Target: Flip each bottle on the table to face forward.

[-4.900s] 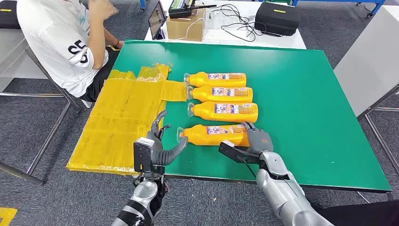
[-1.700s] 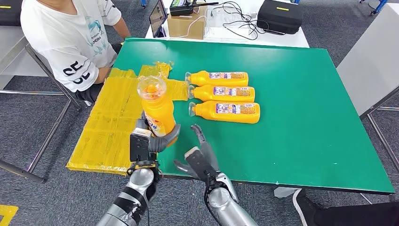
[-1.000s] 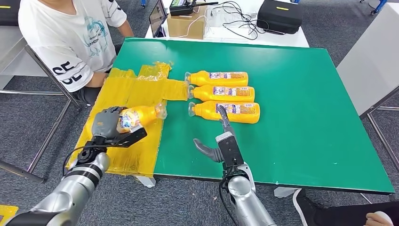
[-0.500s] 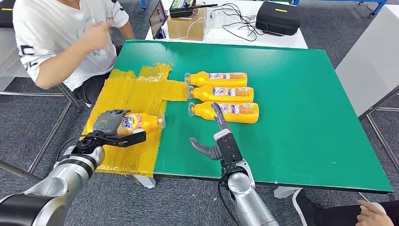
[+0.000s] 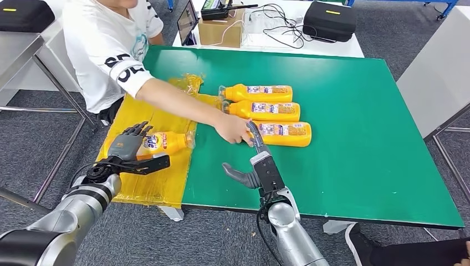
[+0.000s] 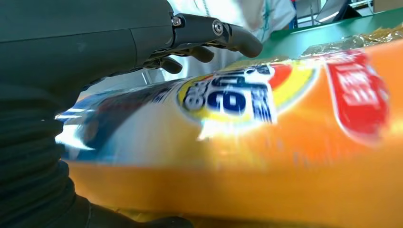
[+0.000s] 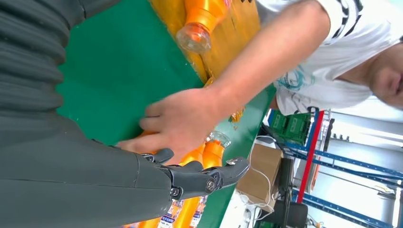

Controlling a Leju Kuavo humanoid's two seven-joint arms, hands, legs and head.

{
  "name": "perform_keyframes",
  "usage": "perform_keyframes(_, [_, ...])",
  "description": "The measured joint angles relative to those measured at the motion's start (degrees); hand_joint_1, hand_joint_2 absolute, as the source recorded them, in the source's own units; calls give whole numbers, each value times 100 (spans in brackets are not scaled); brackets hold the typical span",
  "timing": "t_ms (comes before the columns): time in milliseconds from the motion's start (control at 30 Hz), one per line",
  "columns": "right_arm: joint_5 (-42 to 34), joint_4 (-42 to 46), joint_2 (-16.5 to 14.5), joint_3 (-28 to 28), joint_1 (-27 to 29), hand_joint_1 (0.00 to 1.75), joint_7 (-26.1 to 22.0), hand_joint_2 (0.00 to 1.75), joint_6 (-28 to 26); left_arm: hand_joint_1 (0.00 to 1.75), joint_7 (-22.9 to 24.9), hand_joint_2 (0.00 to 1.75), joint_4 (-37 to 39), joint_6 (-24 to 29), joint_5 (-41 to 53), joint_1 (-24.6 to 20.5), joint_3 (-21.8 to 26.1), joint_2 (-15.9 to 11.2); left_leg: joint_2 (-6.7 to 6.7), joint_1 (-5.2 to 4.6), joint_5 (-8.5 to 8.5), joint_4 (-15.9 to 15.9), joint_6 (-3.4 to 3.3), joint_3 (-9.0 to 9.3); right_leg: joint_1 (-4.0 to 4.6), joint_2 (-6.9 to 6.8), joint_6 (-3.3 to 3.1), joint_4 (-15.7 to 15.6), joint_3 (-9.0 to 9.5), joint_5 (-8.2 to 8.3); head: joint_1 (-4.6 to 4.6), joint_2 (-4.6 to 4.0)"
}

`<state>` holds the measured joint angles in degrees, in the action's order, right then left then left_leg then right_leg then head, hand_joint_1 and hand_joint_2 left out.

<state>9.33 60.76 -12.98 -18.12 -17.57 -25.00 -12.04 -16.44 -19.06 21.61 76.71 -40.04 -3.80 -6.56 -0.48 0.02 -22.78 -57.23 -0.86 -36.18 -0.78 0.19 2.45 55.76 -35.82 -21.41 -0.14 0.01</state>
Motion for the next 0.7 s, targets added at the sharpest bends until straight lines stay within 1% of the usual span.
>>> perform_keyframes(133, [0,-21,0,0,-24,0,15,175,4,0,-40,175,0,13,-26,8,35,-3,0,-1,-1,0,-1,-2,-1,0,0,0,0,0,0,0])
perform_keyframes(200, [1,-34,0,0,-34,0,18,175,6,0,-230,175,-1,68,-185,34,84,-3,1,-2,-1,0,-1,-2,-1,0,0,-1,-2,0,0,-1])
perform_keyframes(267, [10,-66,2,1,-52,0,19,175,8,0,-707,175,-14,185,-590,112,213,12,3,-2,-1,0,-1,-2,-1,1,0,-1,-5,0,-1,0])
perform_keyframes(333, [40,-120,9,3,-76,0,15,175,4,0,-1390,175,-72,272,-1221,244,407,56,3,-2,-1,-1,-1,-3,-1,1,0,-1,-8,-1,-1,1])
perform_keyframes(400, [92,-176,19,4,-101,0,6,175,-22,0,-1977,175,-218,185,-1993,405,606,125,2,-2,-1,-1,-1,-5,-1,1,0,-1,-10,-1,-1,0])
perform_keyframes(467, [192,-231,33,4,-127,0,4,87,-91,0,-2260,175,-556,-136,-3014,624,709,213,3,-2,-2,-1,-1,-8,-1,1,0,-2,-13,-1,-1,-1])
perform_keyframes(533, [392,-296,62,4,-159,0,52,87,-219,0,-2340,175,-1024,-625,-4152,879,695,320,3,-3,-2,-2,-1,-12,-1,1,1,-3,-15,-1,0,-1])
perform_keyframes(600, [699,-365,102,1,-202,0,177,175,-397,0,-2358,175,-1420,-1151,-4959,1085,637,433,1,-4,-3,-2,-2,-15,-2,0,1,-4,-17,-1,0,0])
perform_keyframes(700, [1235,-473,184,-28,-268,0,488,175,-635,0,-2361,175,-1779,-1762,-5574,1276,592,603,-1,-6,-3,-3,-3,-19,-3,-1,2,-6,-18,-1,0,-1])
